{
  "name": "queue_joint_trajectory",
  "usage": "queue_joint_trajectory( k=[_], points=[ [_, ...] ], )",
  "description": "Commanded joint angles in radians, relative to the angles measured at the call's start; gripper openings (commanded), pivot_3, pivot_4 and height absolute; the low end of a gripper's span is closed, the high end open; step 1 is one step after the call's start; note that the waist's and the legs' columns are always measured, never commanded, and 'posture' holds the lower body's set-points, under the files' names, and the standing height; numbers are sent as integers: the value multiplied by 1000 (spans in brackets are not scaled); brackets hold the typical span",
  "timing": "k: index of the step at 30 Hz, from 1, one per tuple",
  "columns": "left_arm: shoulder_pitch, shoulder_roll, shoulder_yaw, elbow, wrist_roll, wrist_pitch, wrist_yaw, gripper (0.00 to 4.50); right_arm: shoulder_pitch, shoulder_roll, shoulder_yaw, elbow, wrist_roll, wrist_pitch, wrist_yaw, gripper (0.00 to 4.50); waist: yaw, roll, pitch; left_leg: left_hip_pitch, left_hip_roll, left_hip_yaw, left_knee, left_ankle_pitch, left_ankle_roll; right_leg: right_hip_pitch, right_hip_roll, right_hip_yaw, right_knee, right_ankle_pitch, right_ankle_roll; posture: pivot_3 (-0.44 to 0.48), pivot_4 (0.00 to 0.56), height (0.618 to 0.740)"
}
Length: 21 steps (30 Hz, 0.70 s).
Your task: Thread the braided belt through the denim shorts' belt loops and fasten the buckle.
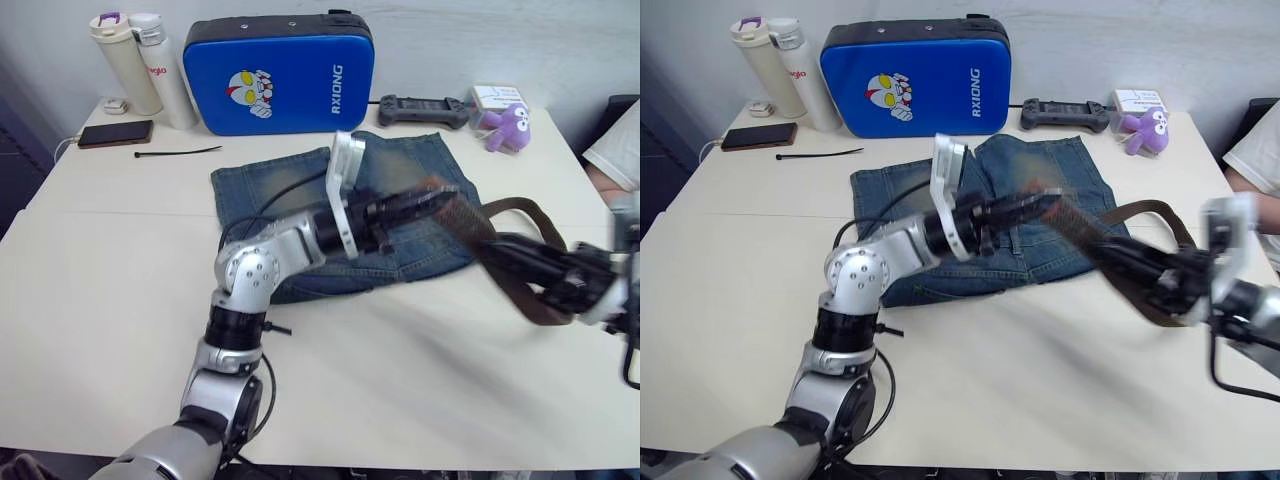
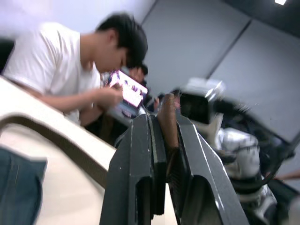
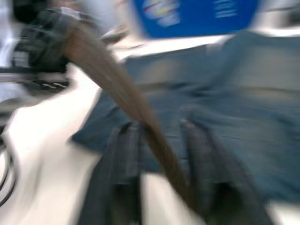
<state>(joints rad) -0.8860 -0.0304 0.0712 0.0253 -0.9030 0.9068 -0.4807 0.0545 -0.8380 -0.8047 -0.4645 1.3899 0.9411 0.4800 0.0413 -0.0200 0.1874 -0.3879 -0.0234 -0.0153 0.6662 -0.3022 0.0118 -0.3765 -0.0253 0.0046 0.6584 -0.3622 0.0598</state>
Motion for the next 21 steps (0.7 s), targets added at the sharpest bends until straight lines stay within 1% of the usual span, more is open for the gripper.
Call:
queue_joint_trajectory(
  k=[1,3,5,7,10,13,15,17,19,21],
  points=[
    [-44,-45,17,29,-29,9,36,0,28,22,-160,-3,219,-57,-98,3610,-2,0,0,0,0,0,0,0,0,0,0,0,0,0,0,0,150,739],
    [-64,-79,40,60,-40,10,70,0,75,58,-171,-34,400,-90,-159,4451,-3,0,0,1,0,0,0,0,0,0,0,0,0,0,0,0,150,739],
    [-82,-114,65,88,-52,15,114,0,132,104,-103,-115,433,-110,-197,4451,-5,0,0,1,0,0,0,0,0,1,0,0,-1,0,0,0,150,739],
    [-94,-145,89,96,-101,48,132,0,160,164,25,-200,408,-136,-243,4451,-17,0,0,1,0,0,0,0,0,1,0,1,-2,0,0,0,150,739],
    [-91,-165,106,73,-170,106,147,0,153,262,191,-270,399,-199,-297,4451,-26,1,0,1,0,1,0,0,-1,-1,0,2,-1,0,0,0,150,739],
    [-76,-161,109,44,-237,168,179,0,110,385,342,-281,314,-269,-345,4451,-30,0,0,2,0,0,0,2,-3,-1,1,1,0,0,0,0,150,739],
    [-67,-155,109,31,-260,193,198,0,77,445,396,-267,270,-317,-369,4451,-29,1,0,2,0,0,0,2,-3,-1,0,1,0,0,0,0,150,739],
    [-55,-150,118,24,-264,191,228,0,27,505,435,-230,221,-370,-363,4451,-28,1,0,2,0,0,0,2,-3,-1,0,1,0,0,0,0,150,739],
    [-48,-162,148,31,-281,170,280,0,-25,558,455,-189,187,-422,-360,4451,-26,1,0,2,0,0,0,2,-3,-1,0,1,-1,0,0,0,150,739],
    [-35,-168,154,21,-294,164,311,0,-79,604,469,-157,147,-469,-366,4451,-27,1,0,3,0,0,0,2,-4,-1,0,1,0,0,0,0,150,739]
  ],
)
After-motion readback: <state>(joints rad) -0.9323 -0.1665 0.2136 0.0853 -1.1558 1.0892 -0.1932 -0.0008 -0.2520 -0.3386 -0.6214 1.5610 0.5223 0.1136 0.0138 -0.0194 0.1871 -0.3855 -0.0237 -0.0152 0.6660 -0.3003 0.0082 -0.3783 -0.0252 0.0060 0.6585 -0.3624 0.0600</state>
